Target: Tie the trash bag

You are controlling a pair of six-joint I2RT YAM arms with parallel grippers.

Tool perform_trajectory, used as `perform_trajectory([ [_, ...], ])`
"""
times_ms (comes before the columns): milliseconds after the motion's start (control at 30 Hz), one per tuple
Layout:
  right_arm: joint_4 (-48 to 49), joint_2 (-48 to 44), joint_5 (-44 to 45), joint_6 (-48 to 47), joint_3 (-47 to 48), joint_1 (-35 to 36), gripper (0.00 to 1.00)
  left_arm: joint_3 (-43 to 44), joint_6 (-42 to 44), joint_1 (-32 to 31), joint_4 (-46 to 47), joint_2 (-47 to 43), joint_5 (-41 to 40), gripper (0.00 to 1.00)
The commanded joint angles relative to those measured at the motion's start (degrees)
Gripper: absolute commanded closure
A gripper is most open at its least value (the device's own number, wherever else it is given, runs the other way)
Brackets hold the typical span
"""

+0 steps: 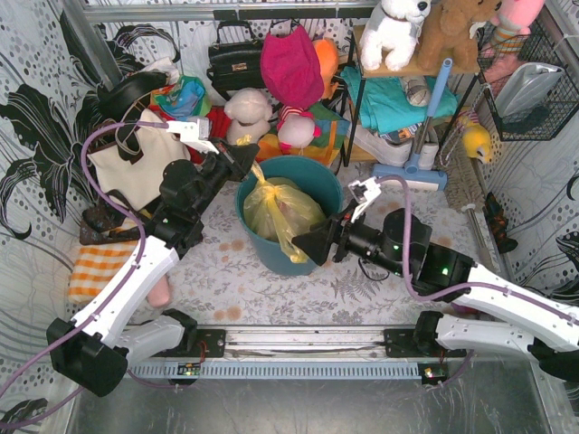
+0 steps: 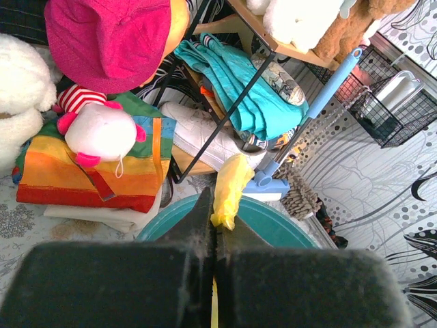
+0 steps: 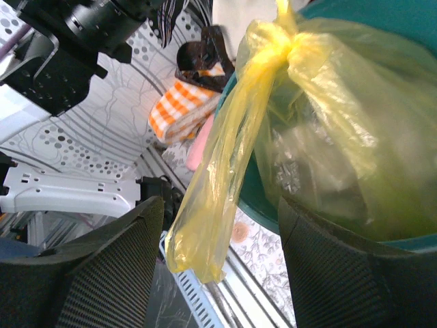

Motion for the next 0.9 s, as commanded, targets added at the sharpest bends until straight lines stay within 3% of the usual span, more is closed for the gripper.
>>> perform_trajectory([
  [0,-0.36,3.21,-3.68,3.65,2.52,0.08,0.32,0.92,-0.47,0.21,1.90,-1.15,0.71,0.99],
  [133,0.18,5.35,-4.78,5.45,2.45,0.05,0.33,0.79,-0.72,0.19,2.33,-1.19,0.86,0.99],
  [300,2.89,6.98,-6.34,6.08,2.25,0.12,0.44,0.65,-0.88,0.21,2.50,-1.32,1.00,0.99],
  [367,3.40,7.32,-6.76,5.98,2.52,0.07,0.54,0.62,-0.82,0.16,2.45,-1.39,1.03,0.99],
  [467,3.53,7.12,-7.11,5.60,2.81,0.09,0.79,0.70,-0.74,0.16,2.49,-1.41,0.95,0.99],
  [567,3.90,6.23,-7.23,5.10,2.58,0.09,0.93,0.52,-0.79,0.19,2.85,-1.15,0.80,0.99],
  [733,4.16,4.08,-5.91,4.27,2.01,0.10,1.00,0.60,-0.95,0.15,3.31,-0.58,0.86,0.99],
  [867,7.15,1.32,-6.25,3.77,0.14,0.10,1.00,0.89,-0.83,0.17,3.41,0.10,0.89,0.99],
])
